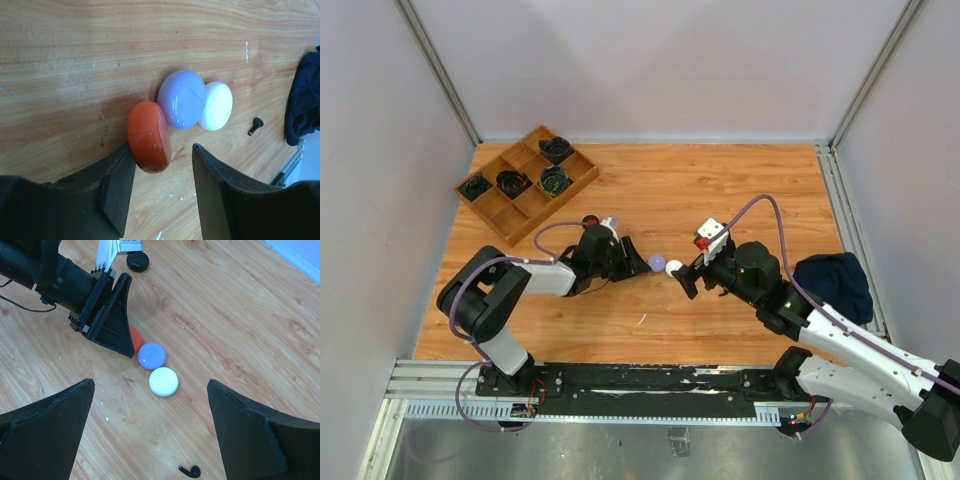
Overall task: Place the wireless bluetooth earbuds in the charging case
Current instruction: Place the charging case at the center of the board.
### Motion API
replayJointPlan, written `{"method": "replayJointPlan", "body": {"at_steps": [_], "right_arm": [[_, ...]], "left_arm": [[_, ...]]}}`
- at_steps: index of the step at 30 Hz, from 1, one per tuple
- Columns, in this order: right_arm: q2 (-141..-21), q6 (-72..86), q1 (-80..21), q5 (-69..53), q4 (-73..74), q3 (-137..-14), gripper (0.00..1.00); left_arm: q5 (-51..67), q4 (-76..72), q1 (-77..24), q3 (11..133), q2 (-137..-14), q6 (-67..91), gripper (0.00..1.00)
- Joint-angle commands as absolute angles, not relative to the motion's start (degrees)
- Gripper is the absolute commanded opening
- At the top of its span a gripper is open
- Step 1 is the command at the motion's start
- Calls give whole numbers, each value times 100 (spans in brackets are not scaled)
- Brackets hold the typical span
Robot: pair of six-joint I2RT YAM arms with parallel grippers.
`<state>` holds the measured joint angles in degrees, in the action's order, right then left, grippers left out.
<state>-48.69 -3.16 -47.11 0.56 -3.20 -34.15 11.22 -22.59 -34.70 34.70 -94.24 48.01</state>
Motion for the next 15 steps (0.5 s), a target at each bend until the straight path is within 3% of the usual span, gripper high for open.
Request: {"method": "replayJointPlan", "body": {"at_steps": [1,11,15], "right_arm": [[-4780,-223,-4599,121,-506,-3361,97],[-4737,-176,-4546,154,-441,-3384,97],[-4651,-167,-4536,214,-431,-3348,98]], "left_arm": [[735,-1708,-3489,3585,-9359,4721,59],[-559,92,-3489,3958,-8617,4125,83],[-1202,847,-3395,4337,-8395,3709,87]]}}
